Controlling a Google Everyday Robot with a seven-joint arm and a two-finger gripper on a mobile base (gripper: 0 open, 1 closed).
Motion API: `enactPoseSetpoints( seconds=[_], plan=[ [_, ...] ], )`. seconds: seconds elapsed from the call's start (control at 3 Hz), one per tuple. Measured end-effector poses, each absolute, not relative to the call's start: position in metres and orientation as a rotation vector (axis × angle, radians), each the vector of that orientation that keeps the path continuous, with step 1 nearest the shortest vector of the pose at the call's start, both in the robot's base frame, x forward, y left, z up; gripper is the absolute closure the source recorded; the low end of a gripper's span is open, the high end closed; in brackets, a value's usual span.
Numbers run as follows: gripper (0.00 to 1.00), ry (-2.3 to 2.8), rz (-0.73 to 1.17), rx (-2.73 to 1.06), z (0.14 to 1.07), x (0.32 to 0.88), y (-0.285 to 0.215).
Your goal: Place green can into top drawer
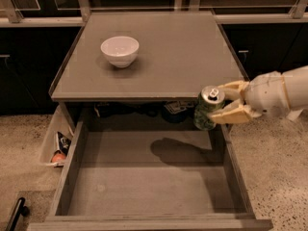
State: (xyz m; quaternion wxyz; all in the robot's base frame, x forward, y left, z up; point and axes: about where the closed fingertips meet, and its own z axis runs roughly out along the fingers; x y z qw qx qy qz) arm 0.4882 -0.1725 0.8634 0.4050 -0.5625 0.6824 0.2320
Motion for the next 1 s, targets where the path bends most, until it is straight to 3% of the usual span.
enactPoseSetpoints(
  seconds=[1.0],
  plan=[
    [1.0,1.827,0.786,-1.333,0.731,0.488,-0.153]
  ],
)
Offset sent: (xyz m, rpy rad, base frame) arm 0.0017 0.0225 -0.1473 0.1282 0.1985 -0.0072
